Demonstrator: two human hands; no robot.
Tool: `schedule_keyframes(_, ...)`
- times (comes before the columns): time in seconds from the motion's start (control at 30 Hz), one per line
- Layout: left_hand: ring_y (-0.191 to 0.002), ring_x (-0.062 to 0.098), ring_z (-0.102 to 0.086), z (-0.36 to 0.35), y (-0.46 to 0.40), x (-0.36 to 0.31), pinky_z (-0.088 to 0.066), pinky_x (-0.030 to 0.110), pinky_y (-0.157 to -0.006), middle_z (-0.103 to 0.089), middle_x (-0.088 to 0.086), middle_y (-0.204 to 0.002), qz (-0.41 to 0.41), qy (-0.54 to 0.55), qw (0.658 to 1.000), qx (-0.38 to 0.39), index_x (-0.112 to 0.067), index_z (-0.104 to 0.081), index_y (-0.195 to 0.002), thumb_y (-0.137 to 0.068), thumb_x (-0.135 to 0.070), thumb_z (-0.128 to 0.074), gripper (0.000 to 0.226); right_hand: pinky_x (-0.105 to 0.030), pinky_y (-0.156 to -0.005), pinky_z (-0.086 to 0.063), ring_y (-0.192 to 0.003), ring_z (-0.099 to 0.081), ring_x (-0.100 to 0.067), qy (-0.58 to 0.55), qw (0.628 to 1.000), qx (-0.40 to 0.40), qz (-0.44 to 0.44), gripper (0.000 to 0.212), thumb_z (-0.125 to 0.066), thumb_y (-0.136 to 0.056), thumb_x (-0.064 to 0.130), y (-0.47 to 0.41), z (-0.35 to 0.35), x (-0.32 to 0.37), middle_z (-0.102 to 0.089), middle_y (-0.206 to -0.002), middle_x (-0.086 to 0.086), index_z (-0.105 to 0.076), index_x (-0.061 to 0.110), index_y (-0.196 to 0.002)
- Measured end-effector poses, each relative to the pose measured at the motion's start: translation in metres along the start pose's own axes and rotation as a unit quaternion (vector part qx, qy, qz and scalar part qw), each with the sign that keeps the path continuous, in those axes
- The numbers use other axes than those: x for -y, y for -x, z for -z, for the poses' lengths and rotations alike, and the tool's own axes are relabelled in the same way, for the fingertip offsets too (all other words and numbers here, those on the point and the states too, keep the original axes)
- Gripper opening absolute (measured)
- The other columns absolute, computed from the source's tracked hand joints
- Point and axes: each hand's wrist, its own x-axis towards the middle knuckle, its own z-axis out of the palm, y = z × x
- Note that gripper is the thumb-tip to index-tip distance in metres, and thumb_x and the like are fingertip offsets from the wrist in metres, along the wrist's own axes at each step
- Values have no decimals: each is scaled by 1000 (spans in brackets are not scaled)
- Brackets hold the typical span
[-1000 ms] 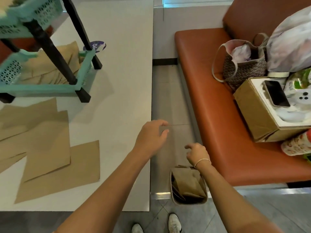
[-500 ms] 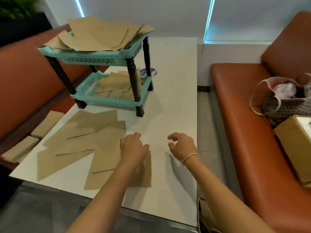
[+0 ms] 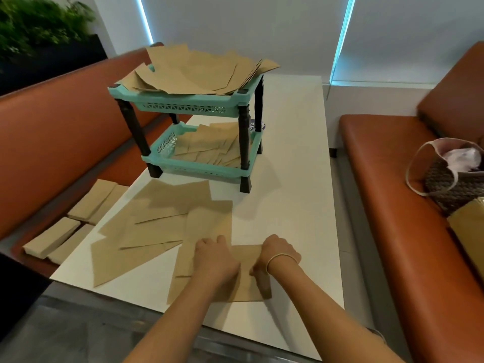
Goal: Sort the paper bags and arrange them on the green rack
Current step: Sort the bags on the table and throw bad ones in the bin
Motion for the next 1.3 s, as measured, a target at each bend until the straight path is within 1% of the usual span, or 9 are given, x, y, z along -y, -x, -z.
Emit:
schedule_keyframes(0.23,-112,30,-50,4,1,-3,-43,33,-87,-53,16,-123,-50,-68,996,-5,-7,-40,-127,-92,-9,-36,35,-30,-82,-51,-102,-58,-23,-30,1000,8,-4,47,-80,-65,38,-5,-2,-7,-60,-101,-4,-57,15,-100)
schedule_keyframes(0.37,-104,27,-56,25,11,-9,-40,31,-72,-56,12,-117,-72,16,997,-30,-7,-41,-128,-91,-3,-36,37,-24,-62,-42,-78,-53,-19,-39,999,-7,31,29,-70,-77,30,-3,8,-27,-50,-71,0,-48,16,-66)
schedule_keyframes(0.53,-82,18,-52,52,35,-46,-40,26,-67,-57,7,-109,-167,171,967,-87,-28,-28,-144,-90,0,-38,61,-28,-56,-45,-61,-50,-18,-186,982,12,21,16,-66,-81,15,11,40,-84,-55,-72,-5,-51,12,-76)
schedule_keyframes(0.67,-64,6,-49,65,52,-96,-43,17,-56,-55,-3,-85,-233,343,901,-129,-28,-54,-128,-93,-3,-38,46,-26,-66,-43,-78,-54,-20,-254,945,-196,-59,6,-64,-81,13,17,66,-152,-63,-87,-5,-60,13,-85)
schedule_keyframes(0.77,-84,7,-57,68,62,-137,-54,27,-80,-59,-7,-97,-244,451,854,-89,-21,-68,-107,-92,-7,-42,33,-25,-73,-37,-95,-55,-26,-298,880,-347,-124,10,-58,-85,10,25,78,-207,-65,-104,-8,-56,20,-86)
schedule_keyframes(0.87,-105,18,-59,60,72,-175,-55,38,-88,-61,-2,-117,-252,481,839,-5,-17,-65,-117,-92,-9,-47,32,-30,-79,-40,-104,-55,-32,-313,844,-401,-170,21,-49,-87,7,32,75,-257,-64,-108,-12,-63,18,-100)
schedule_keyframes(1.03,-126,17,-44,35,86,-229,-42,24,-95,-40,-3,-144,-344,349,860,141,-19,-33,-144,-84,-12,-67,70,-32,-79,-45,-102,-57,-35,-243,892,-329,-193,42,-44,-86,4,28,47,-322,-65,-114,-14,-66,24,-115)
schedule_keyframes(1.17,-123,10,-44,13,88,-266,-35,14,-87,-44,-9,-136,-376,286,871,133,-17,-34,-142,-89,-11,-61,60,-32,-88,-46,-104,-58,-28,-164,948,-188,-196,41,-41,-92,6,15,9,-358,-62,-119,-8,-65,28,-117)
schedule_keyframes(1.3,-126,17,-45,-22,74,-288,-41,14,-92,-44,-1,-140,-304,298,900,98,-16,-44,-138,-91,-9,-59,50,-33,-94,-45,-112,-57,-25,-111,975,-85,-175,41,-37,-95,8,-6,-25,-381,-59,-125,-7,-60,28,-123)
